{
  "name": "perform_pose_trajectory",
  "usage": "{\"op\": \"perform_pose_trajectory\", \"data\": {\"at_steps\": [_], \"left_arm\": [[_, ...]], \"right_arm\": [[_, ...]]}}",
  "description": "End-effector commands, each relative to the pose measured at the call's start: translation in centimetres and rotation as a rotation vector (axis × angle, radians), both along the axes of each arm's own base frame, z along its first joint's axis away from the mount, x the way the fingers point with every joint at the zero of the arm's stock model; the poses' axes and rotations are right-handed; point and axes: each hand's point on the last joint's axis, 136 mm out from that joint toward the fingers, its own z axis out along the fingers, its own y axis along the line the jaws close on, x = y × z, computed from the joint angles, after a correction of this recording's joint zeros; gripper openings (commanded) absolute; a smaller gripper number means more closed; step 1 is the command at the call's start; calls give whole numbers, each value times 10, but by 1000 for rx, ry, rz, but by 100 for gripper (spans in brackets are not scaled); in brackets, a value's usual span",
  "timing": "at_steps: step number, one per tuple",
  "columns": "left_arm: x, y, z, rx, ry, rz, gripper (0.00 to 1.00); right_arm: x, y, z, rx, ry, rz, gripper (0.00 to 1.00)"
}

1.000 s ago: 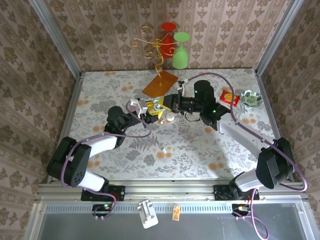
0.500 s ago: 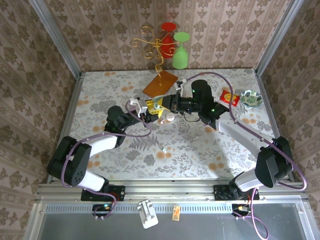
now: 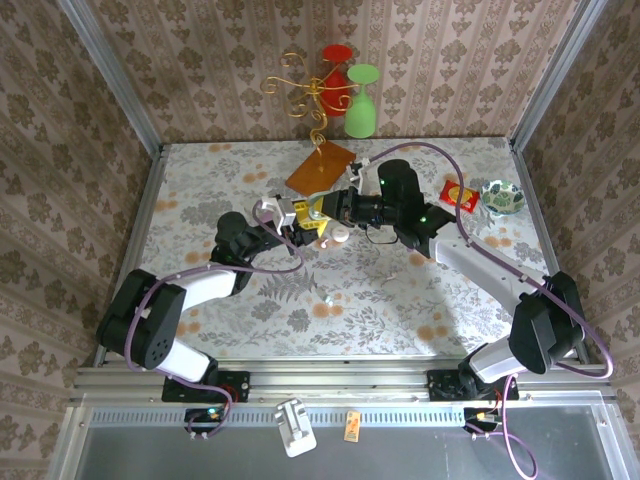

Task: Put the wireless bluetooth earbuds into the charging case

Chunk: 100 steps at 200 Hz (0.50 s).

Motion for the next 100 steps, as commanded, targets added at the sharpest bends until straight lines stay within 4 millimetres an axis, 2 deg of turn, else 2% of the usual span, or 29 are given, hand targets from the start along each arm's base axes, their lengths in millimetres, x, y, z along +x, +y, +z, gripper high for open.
{"op": "perform_pose_trajectory", "data": {"at_steps": [1, 15, 100], "left_arm": [[-6, -3, 35, -64, -101, -33, 30], [-6, -3, 36, -65, -103, -36, 30], [-6, -4, 40, -70, -104, -44, 30]], "right_arm": [[3, -3, -10, -65, 4, -23, 20], [2, -3, -10, -70, 2, -23, 23], [1, -8, -2, -106, -32, -31, 30]]}}
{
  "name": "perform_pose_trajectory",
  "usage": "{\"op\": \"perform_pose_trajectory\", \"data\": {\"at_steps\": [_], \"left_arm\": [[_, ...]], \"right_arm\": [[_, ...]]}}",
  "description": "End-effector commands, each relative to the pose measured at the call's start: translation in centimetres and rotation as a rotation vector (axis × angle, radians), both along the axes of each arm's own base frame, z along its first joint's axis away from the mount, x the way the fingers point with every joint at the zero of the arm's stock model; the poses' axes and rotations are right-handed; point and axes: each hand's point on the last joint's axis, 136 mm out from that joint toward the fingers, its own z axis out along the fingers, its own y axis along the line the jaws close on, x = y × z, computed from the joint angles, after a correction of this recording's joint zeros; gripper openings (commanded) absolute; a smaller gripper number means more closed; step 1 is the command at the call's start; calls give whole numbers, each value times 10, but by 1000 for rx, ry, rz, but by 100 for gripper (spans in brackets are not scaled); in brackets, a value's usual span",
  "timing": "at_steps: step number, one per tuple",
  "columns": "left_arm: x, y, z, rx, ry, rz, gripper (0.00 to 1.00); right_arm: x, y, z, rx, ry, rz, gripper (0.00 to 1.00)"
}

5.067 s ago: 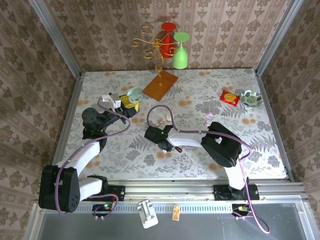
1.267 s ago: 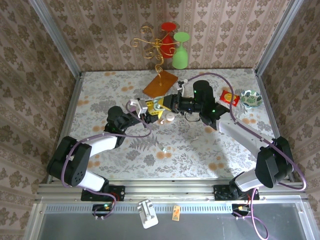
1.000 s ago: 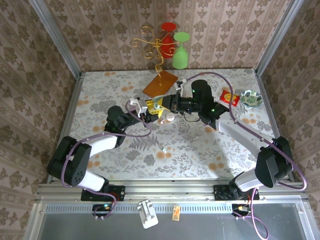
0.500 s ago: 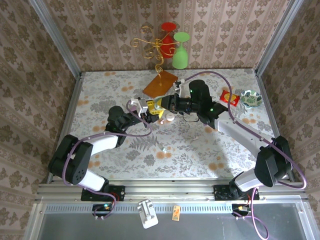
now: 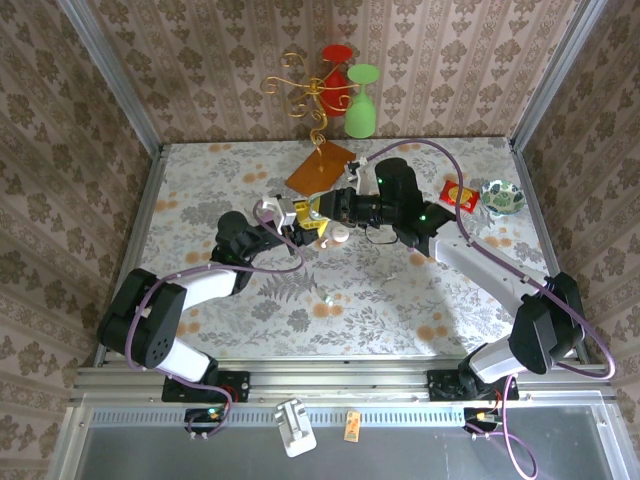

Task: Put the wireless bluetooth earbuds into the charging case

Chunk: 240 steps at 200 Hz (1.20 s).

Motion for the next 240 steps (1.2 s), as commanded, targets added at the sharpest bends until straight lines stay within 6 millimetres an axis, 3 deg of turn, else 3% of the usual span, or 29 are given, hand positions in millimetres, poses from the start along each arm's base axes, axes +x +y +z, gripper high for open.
{"op": "perform_pose_trajectory", "data": {"at_steps": [1, 53, 129, 134, 170, 199, 240], "left_arm": [[-6, -3, 40, -73, -107, -39, 30], [-7, -2, 41, -74, -111, -35, 30], [-4, 0, 39, -80, -109, -24, 30], [-3, 1, 37, -79, -105, -18, 30], [4, 11, 29, -72, -85, 14, 30], [14, 29, 31, -70, -90, 66, 30], [14, 38, 39, -70, -105, 94, 30]], "right_arm": [[0, -7, -5, -60, 0, -30, 30], [0, -13, -2, -83, -19, -49, 32], [-5, -19, 9, -86, -91, -49, 43], [-11, -23, 22, -71, -129, -49, 44], [-30, -46, 28, -88, -243, -88, 53], [-42, -73, -3, -161, -220, -168, 54], [-55, -88, -82, -270, 1, -214, 54]]}}
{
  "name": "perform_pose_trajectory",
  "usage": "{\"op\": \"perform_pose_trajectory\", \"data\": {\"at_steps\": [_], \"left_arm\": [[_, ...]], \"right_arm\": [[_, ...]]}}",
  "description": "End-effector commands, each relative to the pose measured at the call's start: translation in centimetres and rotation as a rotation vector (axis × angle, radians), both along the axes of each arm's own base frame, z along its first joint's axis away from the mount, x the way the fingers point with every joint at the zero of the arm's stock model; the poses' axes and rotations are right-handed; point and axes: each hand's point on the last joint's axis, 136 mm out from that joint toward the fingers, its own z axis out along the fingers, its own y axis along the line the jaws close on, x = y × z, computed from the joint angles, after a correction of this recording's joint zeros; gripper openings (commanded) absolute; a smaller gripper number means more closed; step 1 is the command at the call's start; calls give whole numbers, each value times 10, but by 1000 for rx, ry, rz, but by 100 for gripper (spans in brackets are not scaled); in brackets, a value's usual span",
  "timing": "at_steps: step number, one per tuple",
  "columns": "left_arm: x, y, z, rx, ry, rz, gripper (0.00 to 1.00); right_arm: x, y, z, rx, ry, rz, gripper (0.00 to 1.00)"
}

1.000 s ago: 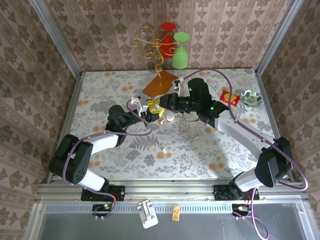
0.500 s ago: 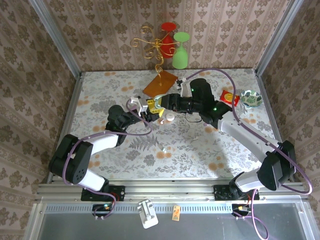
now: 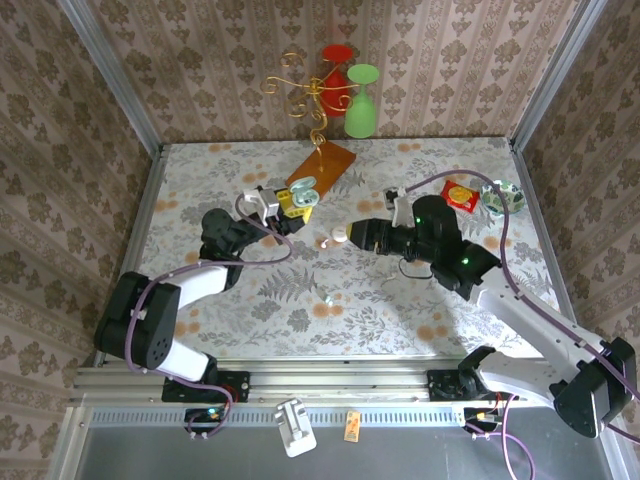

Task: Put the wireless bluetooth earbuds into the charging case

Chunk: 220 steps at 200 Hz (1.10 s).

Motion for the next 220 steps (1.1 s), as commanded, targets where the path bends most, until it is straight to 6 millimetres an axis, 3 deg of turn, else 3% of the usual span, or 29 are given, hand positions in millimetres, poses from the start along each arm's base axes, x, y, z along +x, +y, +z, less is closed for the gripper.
{"op": "perform_pose_trajectory", "data": {"at_steps": [1, 73, 88, 145, 220], "left_arm": [[-8, 5, 18, -22, -48, -1, 30], [-6, 12, 22, -25, -52, 29, 30], [-6, 13, 24, -23, -51, 33, 30], [-9, 17, 29, -13, -56, 52, 30], [-13, 19, 28, 2, -58, 60, 30]], "right_arm": [[-2, -13, -55, -91, 146, -83, 54], [-33, 27, -172, -395, 342, -22, 53], [-38, 37, -186, -443, 367, -12, 50], [-40, 57, -215, -654, 359, 28, 42], [-35, 69, -235, -718, 376, 69, 31]]}}
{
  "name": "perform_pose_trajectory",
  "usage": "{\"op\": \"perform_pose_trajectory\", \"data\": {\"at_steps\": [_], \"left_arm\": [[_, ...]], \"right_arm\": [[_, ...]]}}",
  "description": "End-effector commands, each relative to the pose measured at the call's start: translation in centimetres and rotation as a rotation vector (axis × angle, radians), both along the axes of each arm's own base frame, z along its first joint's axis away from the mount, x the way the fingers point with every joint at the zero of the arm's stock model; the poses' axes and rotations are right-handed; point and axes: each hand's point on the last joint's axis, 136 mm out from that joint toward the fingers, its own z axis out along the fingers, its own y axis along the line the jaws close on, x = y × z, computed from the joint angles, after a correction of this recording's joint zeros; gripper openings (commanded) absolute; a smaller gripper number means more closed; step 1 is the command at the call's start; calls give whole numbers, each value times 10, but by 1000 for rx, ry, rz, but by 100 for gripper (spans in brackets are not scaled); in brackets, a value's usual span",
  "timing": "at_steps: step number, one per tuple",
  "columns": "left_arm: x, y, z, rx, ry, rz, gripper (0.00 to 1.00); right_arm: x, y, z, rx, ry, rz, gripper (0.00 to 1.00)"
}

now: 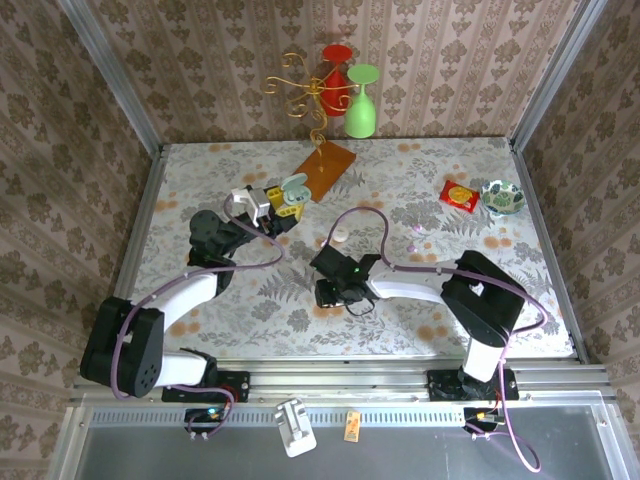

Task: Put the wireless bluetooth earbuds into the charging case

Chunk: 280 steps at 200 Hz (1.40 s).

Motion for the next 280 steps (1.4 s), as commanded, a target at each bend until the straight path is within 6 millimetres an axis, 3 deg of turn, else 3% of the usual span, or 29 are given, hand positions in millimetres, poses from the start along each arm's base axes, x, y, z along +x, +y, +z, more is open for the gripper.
{"op": "perform_pose_trajectory", "data": {"at_steps": [1, 44, 83, 129, 183, 226, 280], "left_arm": [[-3, 3, 4, 5, -33, 15, 30], [-1, 2, 3, 9, -29, 12, 30], [-1, 1, 3, 9, -28, 8, 30], [-3, 1, 3, 9, -23, 0, 30], [-7, 3, 2, 22, -21, 5, 30], [-8, 3, 2, 31, -17, 7, 30], [-9, 3, 3, 42, -19, 11, 30]], "right_arm": [[5, -4, -4, -62, -13, 6, 31], [6, -2, -11, -91, -3, 36, 21], [4, -8, -9, -132, -5, 89, 19], [-3, -46, 7, -166, -7, 140, 20], [-11, -98, 0, -214, 121, 159, 22], [5, -105, 3, -233, 96, 145, 22], [4, -112, -4, -275, 142, 254, 22]]}}
